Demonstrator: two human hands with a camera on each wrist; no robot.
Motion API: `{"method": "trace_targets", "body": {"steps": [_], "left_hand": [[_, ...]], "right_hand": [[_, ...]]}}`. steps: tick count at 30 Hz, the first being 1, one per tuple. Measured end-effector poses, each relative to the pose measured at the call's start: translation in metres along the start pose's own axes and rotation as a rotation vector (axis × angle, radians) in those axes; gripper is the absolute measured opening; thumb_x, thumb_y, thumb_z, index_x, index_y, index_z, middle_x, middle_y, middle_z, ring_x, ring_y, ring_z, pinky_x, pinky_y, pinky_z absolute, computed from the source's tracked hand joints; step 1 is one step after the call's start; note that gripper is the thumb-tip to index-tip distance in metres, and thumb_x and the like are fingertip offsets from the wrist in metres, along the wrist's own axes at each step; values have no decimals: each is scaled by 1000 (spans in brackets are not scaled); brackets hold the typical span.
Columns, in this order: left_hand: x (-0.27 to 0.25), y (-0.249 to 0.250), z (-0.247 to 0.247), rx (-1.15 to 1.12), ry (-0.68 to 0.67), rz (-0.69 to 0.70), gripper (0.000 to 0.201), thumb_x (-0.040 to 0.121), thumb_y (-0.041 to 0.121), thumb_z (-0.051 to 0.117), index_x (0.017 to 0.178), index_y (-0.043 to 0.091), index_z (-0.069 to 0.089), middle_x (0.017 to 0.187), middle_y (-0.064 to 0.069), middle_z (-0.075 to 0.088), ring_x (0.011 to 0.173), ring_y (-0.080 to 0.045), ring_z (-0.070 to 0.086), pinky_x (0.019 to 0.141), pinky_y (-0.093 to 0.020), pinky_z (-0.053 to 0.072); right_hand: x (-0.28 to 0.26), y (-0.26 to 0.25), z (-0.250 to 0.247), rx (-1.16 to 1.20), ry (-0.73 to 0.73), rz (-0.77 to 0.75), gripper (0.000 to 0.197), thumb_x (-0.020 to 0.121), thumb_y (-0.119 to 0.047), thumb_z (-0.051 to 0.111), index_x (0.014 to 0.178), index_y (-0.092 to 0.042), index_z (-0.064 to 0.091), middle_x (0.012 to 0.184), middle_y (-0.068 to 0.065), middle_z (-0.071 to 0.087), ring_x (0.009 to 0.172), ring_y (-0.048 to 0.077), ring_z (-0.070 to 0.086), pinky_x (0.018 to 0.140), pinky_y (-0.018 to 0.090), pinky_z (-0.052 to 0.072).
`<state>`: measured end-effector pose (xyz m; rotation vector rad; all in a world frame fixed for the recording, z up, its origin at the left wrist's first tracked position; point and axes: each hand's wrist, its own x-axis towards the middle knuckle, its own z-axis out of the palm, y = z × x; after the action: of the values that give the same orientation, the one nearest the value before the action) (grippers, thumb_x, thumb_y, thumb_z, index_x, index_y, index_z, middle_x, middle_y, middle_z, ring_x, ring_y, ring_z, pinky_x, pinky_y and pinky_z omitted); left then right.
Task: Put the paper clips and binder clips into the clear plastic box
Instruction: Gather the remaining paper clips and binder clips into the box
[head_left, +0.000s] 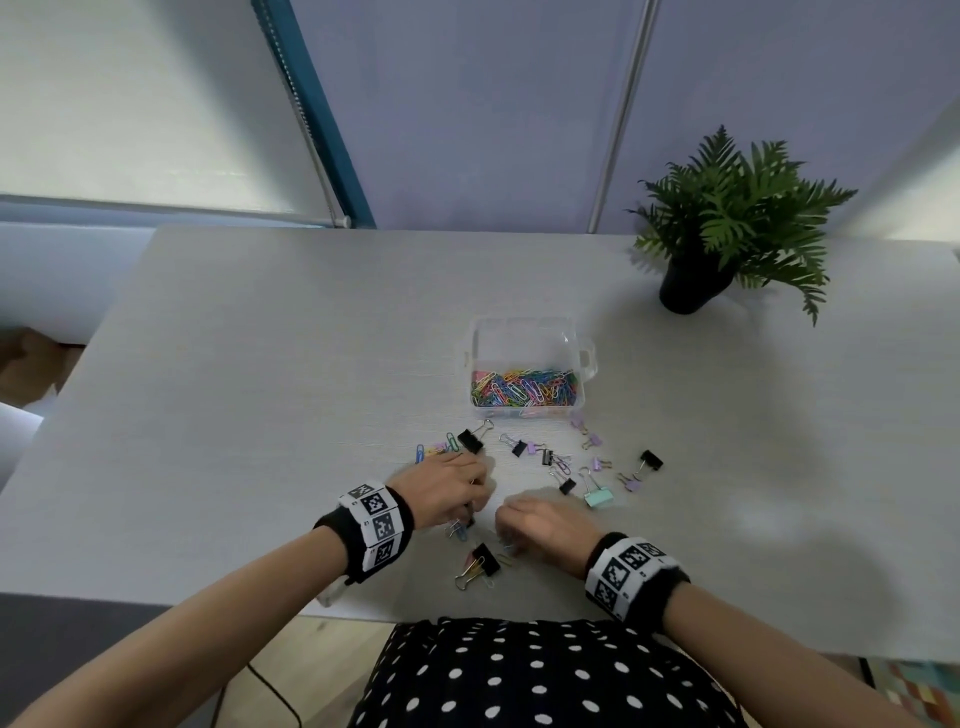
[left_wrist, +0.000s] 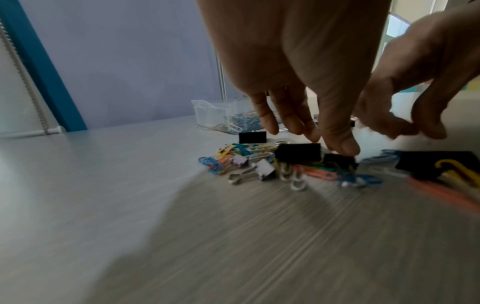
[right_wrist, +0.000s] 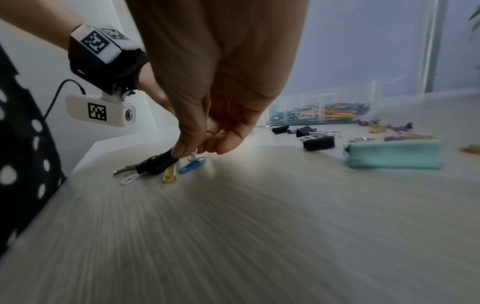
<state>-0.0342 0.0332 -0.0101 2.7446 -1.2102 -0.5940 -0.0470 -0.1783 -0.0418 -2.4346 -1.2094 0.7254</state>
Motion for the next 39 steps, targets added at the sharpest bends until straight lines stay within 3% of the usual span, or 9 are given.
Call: {"method": "trace_targets", "body": {"steps": [5,9,13,18,22,26,29,33,39], "left_hand": [[12,30,0,46,-40,-48,23,83,15,56,105,9,62,108,-11,59,108,-25,50,97,-34,42],[13,34,11,43,4,-20,24,50,25,84,59,24,61,67,6,60,68,-13,62,63,-18,53],[11,35,12,-2,36,-14,17,58,15,77,62,18,62,70,-1,60,70,-22,63,66,-28,56],[10,30,4,-147,35,-113,18,87,8,47,100,9,60,104,-11,61,99,-26,55,88,-34,44],[-6,26,-10,-299,141,-209,15,88,16,51,96,9,62,101,-8,61,95,-24,56,82,-34,47],[-30,53,4,-139,27,-169,27,79,35,62,97,15,57,97,-4,62,87,-22,63,68,-28,51],[-27,71,7,-122,-50,-211,42,85,25,58,122,10,45,124,-11,49,112,-25,52,88,-33,47],[-10,75,2,-132,-105,-269,44,89,21,50,128,6,36,126,-15,43,119,-29,43,89,-41,43],[3,57,-13,-427,17,-324,38,87,26,54,123,17,45,119,-7,52,105,-18,52,89,-30,46]], "right_hand": [[5,5,15,-36,56,-25,16,77,-18,38,86,-14,51,83,9,62,76,25,59,56,35,52],[-4,6,2,-246,152,-57,7,73,-24,42,73,-20,48,76,-2,53,77,13,45,51,25,30],[-7,-2,-16,-358,120,32,19,66,-30,36,57,-28,51,58,-15,51,62,1,46,62,20,2],[-12,-2,0,1,114,-70,10,78,-13,49,84,-15,56,81,3,61,80,19,55,60,26,39],[-12,-12,8,-50,-39,-68,13,81,-12,55,93,-7,56,90,13,62,88,28,57,69,36,50],[-9,-11,15,-188,90,-83,8,72,-22,43,70,-19,50,66,-5,58,63,13,57,48,20,44],[-7,-8,3,-249,209,23,6,71,-25,51,65,-26,53,68,-11,58,67,8,56,50,16,35],[-7,-3,-7,-34,83,201,4,83,-15,55,86,-13,55,102,7,52,101,21,46,69,33,39],[-14,1,-12,-34,101,245,19,84,-16,58,102,-12,50,111,4,54,106,20,47,69,24,27]]}}
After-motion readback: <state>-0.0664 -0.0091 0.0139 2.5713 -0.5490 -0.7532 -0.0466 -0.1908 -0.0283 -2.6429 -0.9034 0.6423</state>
